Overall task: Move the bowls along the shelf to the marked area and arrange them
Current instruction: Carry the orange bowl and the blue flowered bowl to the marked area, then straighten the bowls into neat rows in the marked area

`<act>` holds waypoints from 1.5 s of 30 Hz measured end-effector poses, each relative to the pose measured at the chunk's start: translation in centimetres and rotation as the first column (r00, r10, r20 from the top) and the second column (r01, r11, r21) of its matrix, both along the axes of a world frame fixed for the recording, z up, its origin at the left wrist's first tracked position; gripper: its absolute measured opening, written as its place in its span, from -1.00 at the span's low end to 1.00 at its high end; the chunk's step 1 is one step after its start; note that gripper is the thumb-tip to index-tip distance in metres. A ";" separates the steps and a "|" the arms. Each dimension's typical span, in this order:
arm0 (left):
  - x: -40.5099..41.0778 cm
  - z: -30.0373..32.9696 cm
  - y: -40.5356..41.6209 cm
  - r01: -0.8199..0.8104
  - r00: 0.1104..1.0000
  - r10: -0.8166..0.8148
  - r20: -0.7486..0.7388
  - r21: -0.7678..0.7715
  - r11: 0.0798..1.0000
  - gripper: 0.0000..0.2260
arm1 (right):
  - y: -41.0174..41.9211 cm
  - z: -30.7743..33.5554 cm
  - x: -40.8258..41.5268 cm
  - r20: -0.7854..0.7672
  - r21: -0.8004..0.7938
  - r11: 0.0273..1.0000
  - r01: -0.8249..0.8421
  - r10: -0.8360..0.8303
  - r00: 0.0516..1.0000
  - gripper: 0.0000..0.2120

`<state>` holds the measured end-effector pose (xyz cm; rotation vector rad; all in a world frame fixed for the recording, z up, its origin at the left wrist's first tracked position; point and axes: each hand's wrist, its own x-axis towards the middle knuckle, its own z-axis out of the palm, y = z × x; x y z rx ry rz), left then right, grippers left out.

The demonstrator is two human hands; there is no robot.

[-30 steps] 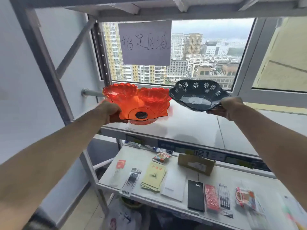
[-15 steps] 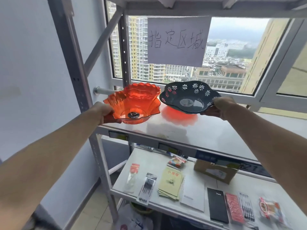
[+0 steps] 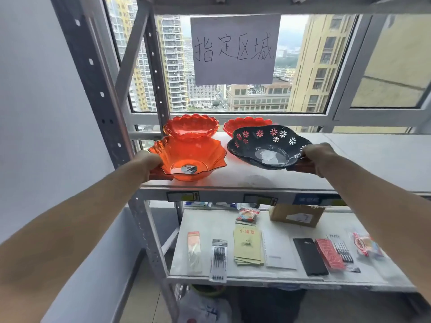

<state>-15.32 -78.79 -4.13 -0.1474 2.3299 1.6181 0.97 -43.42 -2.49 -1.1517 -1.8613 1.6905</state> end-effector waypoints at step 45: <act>-4.4 2.6 4.9 0.107 0.886 -0.357 -0.298 -0.616 0.780 -0.35 | -0.2 1.7 -4.4 0.318 0.642 0.763 -0.079 -0.172 0.933 -0.51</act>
